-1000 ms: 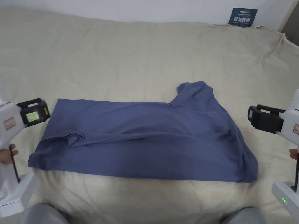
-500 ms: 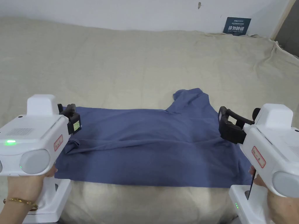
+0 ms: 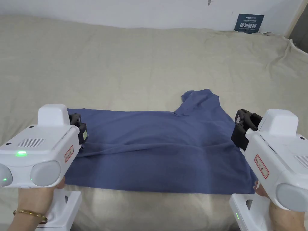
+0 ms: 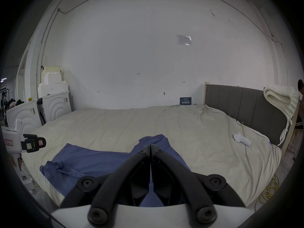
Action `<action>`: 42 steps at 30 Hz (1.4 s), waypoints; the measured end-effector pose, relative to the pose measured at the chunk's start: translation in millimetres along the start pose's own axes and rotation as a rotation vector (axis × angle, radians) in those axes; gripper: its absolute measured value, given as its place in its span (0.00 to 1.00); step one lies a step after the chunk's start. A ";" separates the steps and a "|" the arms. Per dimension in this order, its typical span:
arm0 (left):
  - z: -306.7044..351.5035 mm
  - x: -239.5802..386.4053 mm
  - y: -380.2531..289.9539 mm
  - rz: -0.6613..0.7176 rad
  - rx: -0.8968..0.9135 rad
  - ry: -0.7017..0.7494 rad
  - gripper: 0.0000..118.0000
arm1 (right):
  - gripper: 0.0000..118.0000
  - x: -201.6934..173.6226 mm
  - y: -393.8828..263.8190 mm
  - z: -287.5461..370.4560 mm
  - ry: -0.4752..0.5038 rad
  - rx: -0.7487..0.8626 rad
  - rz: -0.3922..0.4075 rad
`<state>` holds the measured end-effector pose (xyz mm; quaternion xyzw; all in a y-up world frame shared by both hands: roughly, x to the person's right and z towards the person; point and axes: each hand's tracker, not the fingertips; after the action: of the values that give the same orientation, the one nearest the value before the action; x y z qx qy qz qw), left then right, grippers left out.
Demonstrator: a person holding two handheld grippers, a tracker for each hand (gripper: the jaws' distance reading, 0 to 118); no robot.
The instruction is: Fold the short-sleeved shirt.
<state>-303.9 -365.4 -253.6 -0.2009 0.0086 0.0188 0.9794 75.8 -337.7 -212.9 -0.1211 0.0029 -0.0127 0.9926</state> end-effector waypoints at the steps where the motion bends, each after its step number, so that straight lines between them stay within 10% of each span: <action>1: -1.2 -1.5 1.0 -0.001 -0.002 0.002 0.00 | 0.00 -0.9 0.6 -0.7 0.001 0.000 0.002; 15: -68.8 -38.0 43.8 0.093 -0.100 0.019 0.00 | 0.00 -9.3 12.5 -30.4 0.018 -0.021 0.001; 18: -96.2 -53.4 61.5 0.148 -0.158 0.042 0.18 | 0.00 -10.2 14.4 -40.2 0.026 -0.029 -0.001; 23: -147.4 -70.3 85.6 0.145 -0.289 0.051 0.78 | 0.00 -11.5 16.0 -56.4 0.024 -0.037 -0.009; 42: -283.8 -106.7 55.8 0.152 -0.746 0.178 0.68 | 0.00 3.2 6.0 -95.9 -0.031 -0.119 0.049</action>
<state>-415.3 -429.5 -533.7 -0.5429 0.1011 0.0754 0.8303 78.3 -355.0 -307.4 -0.1799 -0.0087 0.0135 0.9836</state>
